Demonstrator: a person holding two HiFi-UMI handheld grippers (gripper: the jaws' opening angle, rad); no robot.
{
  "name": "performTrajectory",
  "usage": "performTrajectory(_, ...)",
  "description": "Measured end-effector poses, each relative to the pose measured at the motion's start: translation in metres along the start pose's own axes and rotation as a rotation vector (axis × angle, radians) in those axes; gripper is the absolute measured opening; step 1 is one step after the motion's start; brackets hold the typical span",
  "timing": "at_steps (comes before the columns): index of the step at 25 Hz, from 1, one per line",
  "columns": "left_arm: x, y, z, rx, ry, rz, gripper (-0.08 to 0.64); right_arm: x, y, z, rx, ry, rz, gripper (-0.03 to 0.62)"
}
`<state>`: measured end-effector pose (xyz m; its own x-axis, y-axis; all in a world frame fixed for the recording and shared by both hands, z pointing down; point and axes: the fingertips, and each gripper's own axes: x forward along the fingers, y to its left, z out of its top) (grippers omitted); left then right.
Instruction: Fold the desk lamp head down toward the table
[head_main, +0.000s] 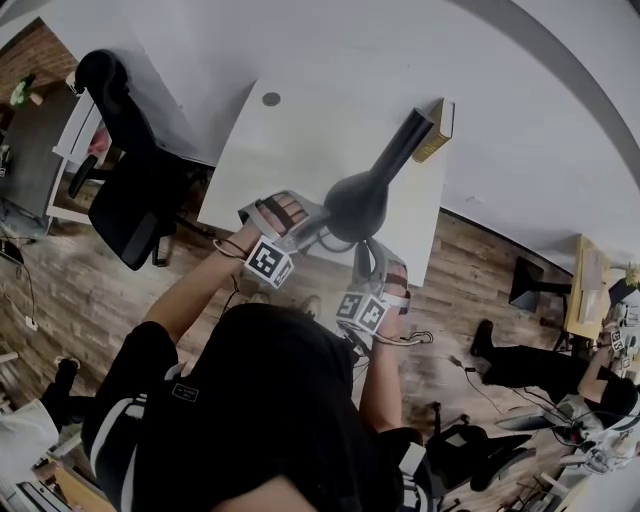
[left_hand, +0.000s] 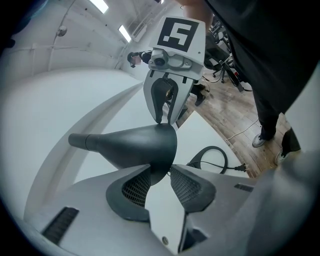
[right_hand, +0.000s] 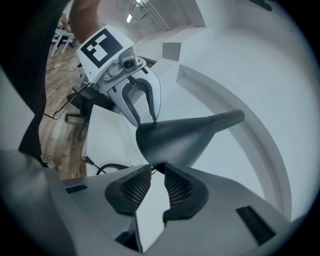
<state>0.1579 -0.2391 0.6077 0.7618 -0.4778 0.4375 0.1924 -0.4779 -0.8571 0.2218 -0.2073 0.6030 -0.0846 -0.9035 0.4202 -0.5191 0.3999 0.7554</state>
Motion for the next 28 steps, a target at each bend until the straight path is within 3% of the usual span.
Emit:
performTrajectory(11, 0.000, 0.000, 0.000, -0.035, -0.016, -0.002, 0.140, 0.001, 0.000, -0.001, 0.023, -0.007, 0.001, 0.100)
performTrajectory(17, -0.011, -0.006, 0.003, -0.098, -0.011, -0.013, 0.164, -0.013, 0.000, 0.002, 0.075, -0.018, 0.000, 0.089)
performTrajectory(20, -0.025, -0.003, 0.004, -0.207, -0.027, 0.012, 0.166, -0.022, -0.003, 0.002, 0.191, -0.030, -0.003, 0.080)
performTrajectory(25, -0.044, 0.014, 0.002, -0.401, -0.033, 0.087, 0.137, -0.041, -0.029, 0.016, 0.532, -0.102, -0.007, 0.050)
performTrajectory(28, -0.058, 0.035, 0.006, -0.567, -0.090, 0.151, 0.096, -0.053, -0.052, 0.035, 0.699, -0.166, -0.019, 0.029)
